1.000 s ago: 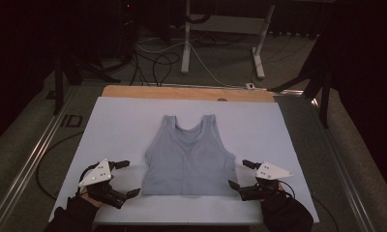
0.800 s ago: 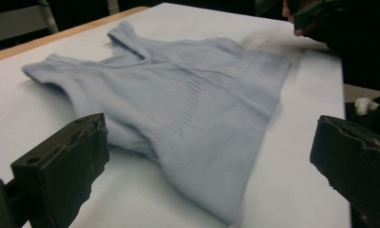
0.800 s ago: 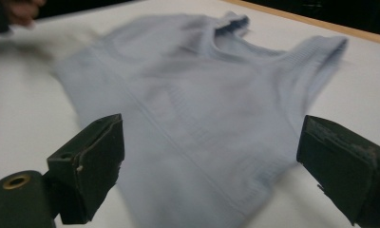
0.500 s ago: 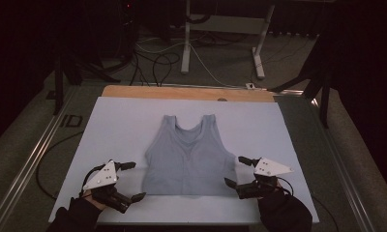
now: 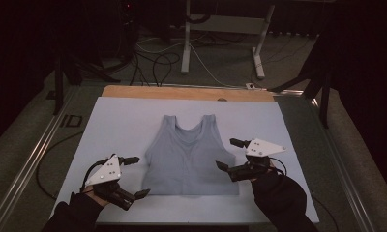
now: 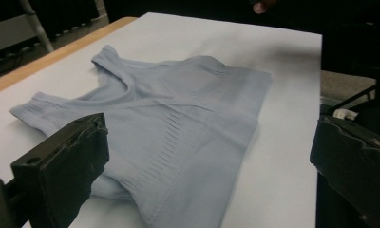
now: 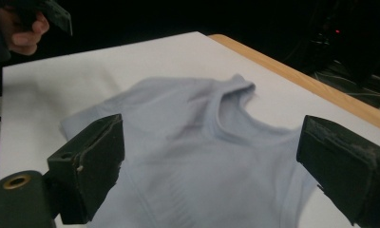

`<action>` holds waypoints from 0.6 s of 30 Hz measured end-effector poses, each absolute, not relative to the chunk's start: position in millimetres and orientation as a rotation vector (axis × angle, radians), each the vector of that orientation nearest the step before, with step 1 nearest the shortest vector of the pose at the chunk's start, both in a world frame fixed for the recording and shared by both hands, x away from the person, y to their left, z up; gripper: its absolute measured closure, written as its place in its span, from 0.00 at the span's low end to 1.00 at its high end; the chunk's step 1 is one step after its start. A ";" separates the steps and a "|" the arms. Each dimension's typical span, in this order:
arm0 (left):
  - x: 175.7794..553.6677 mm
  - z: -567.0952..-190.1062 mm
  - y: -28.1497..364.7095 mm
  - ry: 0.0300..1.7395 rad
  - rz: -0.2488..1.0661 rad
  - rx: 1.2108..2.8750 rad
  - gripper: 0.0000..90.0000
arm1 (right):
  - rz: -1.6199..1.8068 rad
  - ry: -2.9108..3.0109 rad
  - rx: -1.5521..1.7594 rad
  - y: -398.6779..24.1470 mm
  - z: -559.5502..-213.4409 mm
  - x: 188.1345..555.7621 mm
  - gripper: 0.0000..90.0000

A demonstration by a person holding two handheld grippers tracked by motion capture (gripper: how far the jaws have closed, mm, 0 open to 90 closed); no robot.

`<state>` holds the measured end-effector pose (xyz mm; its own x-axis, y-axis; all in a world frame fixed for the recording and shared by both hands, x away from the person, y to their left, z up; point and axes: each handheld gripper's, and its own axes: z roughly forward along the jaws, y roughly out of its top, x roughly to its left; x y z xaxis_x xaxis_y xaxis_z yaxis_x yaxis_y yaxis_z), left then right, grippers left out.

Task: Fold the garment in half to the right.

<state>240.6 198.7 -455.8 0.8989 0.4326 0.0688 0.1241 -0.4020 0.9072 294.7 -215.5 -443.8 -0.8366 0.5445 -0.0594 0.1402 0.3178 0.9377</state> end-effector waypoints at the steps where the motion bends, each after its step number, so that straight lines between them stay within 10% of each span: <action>1: 240.5 -454.5 197.8 0.402 0.356 1.976 0.00 | 1.525 2.227 0.608 -212.4 -441.7 297.1 0.10; 18: 243.0 -449.0 182.4 0.557 0.458 2.012 0.00 | 1.532 2.284 0.518 -154.4 -425.5 352.9 0.10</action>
